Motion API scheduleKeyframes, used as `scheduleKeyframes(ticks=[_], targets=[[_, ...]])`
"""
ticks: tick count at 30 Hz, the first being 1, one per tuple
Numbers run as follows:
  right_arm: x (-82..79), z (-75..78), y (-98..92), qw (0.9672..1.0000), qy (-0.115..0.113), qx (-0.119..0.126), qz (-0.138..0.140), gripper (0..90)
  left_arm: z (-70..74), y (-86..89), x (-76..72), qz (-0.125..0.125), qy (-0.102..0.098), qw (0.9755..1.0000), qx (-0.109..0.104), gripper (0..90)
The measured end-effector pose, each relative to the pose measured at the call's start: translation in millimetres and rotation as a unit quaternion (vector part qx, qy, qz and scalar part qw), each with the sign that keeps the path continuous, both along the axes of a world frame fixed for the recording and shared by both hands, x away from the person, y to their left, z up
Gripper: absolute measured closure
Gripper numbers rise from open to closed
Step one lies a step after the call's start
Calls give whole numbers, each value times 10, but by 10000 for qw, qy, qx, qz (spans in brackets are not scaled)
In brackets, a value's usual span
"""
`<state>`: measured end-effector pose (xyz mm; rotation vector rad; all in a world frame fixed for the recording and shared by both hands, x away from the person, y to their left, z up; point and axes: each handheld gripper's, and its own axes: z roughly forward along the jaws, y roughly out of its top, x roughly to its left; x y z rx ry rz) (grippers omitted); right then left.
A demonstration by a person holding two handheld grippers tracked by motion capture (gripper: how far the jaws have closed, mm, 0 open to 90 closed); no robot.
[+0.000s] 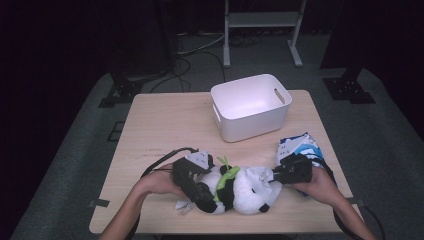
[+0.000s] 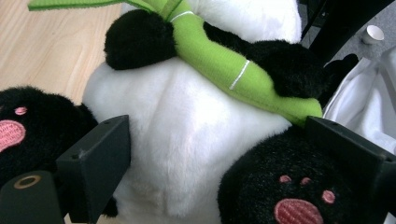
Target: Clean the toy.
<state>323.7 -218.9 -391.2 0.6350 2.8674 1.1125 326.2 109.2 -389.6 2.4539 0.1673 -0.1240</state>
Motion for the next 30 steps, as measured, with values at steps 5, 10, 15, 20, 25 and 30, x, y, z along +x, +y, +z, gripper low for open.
scheduleKeyframes(ticks=[5, 10, 15, 20, 25, 30], targets=[[120, 0, 109, 10000, -8, -5, -63, 823, -3, 1, -27, -25, -63, 10000, -7, 83], [246, 4, 313, 10000, -4, -47, 20, 827, -18, 13, -58, -18, -119, 9999, -74, 82], [310, 32, 444, 9999, -27, -9, 113, 828, -28, 26, -76, -28, -148, 9998, -105, 82], [299, 34, 417, 9999, -10, -33, 121, 830, -28, 25, -95, -21, -196, 9997, -113, 82], [257, -13, 219, 9999, 86, -74, -53, 830, -31, 25, -113, 7, -210, 9997, -131, 82], [242, -37, 137, 9998, 154, 85, -99, 830, -46, 13, -124, 3, -200, 9997, -151, 75]])
